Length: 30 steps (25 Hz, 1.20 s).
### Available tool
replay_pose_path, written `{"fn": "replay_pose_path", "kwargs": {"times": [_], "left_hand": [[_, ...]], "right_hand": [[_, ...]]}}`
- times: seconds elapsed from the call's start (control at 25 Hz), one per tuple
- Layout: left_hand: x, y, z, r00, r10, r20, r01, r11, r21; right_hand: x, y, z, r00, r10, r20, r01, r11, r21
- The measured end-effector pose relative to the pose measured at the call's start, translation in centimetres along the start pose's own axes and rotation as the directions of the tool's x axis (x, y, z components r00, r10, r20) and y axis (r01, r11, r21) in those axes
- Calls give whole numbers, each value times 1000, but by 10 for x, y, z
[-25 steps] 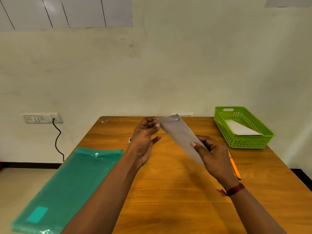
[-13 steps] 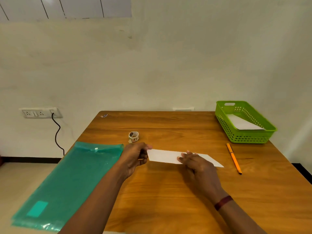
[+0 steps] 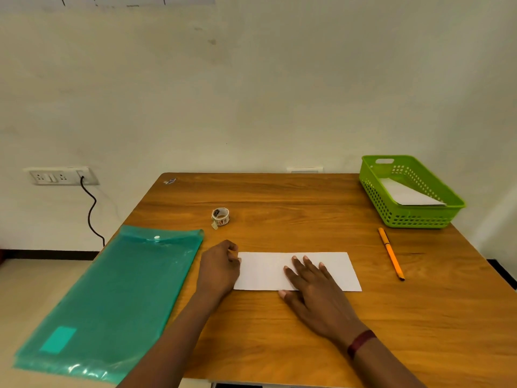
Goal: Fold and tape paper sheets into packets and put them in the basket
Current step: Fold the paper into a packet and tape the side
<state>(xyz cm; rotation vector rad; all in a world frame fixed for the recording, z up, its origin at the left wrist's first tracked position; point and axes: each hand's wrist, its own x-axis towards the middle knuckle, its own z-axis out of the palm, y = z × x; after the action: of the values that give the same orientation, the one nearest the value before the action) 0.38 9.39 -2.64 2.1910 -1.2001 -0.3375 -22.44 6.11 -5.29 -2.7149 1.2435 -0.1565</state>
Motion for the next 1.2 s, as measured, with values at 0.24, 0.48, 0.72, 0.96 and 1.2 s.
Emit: {"fn": "replay_pose_path", "kwargs": {"times": [0.24,0.48,0.72,0.96,1.2], "left_hand": [[-30,17,26,901,430,58,-429,865,261],[-32,15,53,888,352,296,-450,796,404],[-31,11,53,892,333,306,-441,791,424],[-31,13,53,896,301,327,-423,800,425],[-30,15,54,895,280,348,-417,803,426]], "right_hand": [[15,-9,-3,992,66,-108,-62,997,38],[25,-15,0,994,105,-16,-105,994,-8],[21,5,8,989,148,16,-146,987,-70],[14,39,2,979,200,24,-198,977,-79],[12,40,6,976,216,-33,-218,974,-68]]}}
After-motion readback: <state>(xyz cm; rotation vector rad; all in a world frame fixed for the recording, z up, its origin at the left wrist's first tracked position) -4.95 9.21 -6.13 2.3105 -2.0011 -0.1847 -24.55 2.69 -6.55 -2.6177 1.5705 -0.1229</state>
